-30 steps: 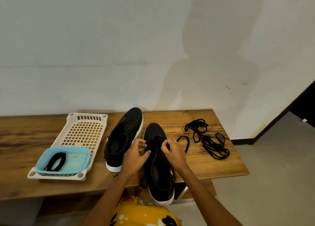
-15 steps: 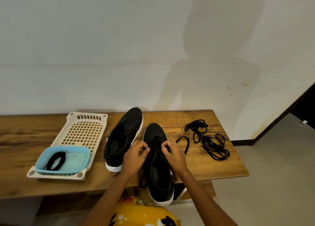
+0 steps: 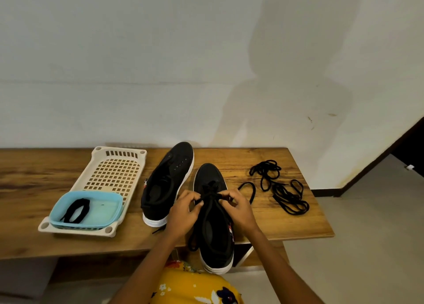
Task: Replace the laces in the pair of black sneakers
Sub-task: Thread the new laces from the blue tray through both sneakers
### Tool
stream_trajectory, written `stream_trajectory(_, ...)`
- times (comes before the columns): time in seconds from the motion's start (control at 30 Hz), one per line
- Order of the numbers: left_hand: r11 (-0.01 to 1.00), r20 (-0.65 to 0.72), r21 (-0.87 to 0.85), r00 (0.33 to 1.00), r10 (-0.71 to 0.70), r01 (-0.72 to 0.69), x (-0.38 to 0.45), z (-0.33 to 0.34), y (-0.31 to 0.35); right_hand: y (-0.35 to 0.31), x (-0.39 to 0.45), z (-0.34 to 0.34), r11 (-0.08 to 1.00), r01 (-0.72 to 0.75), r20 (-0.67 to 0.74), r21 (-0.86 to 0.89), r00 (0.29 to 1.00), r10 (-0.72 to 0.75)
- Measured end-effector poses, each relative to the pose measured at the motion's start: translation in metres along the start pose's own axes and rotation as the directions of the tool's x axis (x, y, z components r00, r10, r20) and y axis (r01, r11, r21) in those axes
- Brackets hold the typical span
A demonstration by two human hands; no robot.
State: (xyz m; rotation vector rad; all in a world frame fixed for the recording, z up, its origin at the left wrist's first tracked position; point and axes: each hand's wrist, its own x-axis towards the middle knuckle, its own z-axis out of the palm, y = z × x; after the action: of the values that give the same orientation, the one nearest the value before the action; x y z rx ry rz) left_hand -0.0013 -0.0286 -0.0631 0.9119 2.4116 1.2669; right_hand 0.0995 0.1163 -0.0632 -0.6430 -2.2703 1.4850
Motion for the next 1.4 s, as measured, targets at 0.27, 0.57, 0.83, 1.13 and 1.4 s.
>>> stream_trajectory(0.27,1.000,-0.008,-0.007,1.000,0.008,-0.008,-0.001,-0.002,0.000,0.004,-0.001,0.011,0.988,-0.118,-0.094,0.098,0.987,0.127)
stream_trajectory(0.57,1.000,-0.004,-0.004,1.000,0.000,0.000,-0.002,-0.003,0.000,0.005,-0.002,0.007,1.000,-0.002,-0.066,0.016,0.998,0.003)
stream_trajectory(0.83,0.985,-0.027,-0.113,0.991,-0.133,0.130,0.005,-0.004,0.000,0.014,-0.001,0.014,0.976,-0.107,-0.119,0.188,0.984,0.131)
stream_trajectory(1.13,0.988,-0.071,-0.094,0.990,-0.126,0.119,0.005,-0.004,0.003,0.008,-0.006,-0.003,0.976,0.003,0.014,0.218,1.000,-0.007)
stream_trajectory(1.4,0.986,-0.030,-0.115,0.992,-0.122,0.117,0.003,-0.005,0.001,0.009,-0.001,-0.001,0.990,0.022,0.010,0.140,1.000,-0.023)
